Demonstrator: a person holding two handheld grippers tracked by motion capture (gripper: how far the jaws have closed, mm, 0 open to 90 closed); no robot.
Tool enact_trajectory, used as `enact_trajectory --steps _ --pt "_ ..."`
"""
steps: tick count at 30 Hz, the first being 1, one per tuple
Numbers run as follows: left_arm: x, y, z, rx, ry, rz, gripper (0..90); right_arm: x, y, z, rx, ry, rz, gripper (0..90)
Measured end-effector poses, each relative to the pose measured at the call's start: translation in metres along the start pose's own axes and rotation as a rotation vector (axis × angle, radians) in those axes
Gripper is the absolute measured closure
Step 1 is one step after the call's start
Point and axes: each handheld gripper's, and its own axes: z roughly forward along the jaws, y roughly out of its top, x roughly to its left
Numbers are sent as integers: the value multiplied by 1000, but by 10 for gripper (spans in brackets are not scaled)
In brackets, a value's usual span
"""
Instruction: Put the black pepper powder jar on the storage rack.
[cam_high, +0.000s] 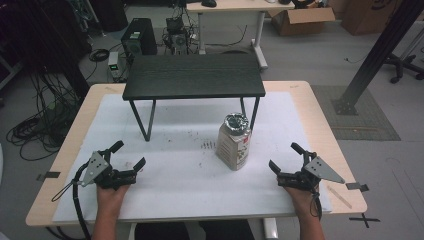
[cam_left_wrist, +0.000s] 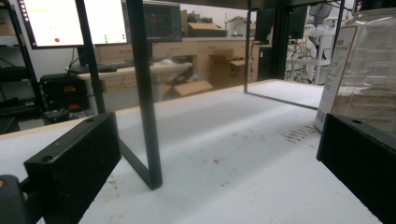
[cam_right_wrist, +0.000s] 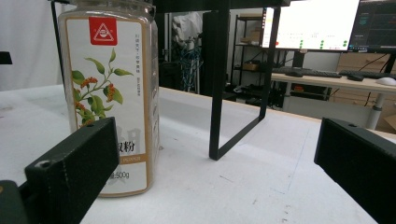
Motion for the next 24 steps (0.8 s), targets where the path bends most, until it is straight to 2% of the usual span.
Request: enact_trajectory --steps 18,24 --pt "0 0 0 -2 0 1 2 -1 0 0 -4 4 11 0" --pt "0 0 0 -2 -2 -2 2 -5 1 0 0 21 45 0"
